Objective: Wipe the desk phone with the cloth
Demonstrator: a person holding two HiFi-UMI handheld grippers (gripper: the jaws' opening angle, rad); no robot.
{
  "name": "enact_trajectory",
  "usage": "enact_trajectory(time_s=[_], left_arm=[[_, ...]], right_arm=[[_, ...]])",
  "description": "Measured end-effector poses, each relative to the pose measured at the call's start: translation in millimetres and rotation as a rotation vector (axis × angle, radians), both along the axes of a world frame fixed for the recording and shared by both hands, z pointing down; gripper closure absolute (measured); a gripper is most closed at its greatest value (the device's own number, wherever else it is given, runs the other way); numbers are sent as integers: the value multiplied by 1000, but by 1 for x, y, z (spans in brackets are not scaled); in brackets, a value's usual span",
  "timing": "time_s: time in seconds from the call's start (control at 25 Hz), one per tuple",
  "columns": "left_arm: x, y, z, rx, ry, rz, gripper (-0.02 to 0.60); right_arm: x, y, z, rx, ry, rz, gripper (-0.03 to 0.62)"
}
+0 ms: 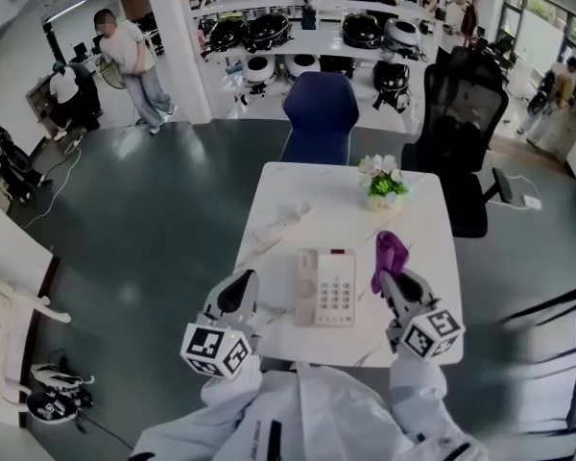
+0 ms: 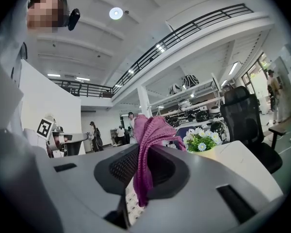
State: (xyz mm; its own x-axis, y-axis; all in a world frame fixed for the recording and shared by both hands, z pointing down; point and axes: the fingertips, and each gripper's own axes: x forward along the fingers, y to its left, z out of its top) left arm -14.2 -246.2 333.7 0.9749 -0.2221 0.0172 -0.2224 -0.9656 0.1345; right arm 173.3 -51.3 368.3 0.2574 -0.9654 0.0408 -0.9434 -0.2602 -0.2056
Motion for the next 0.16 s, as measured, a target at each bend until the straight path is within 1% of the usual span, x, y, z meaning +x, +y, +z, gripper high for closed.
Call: enact_trajectory(time_s=[0.16], left_arm=[[-2,1,0,20,-8,-2,583]], right_arm=[[-1,2,0,3,-2,6,557]])
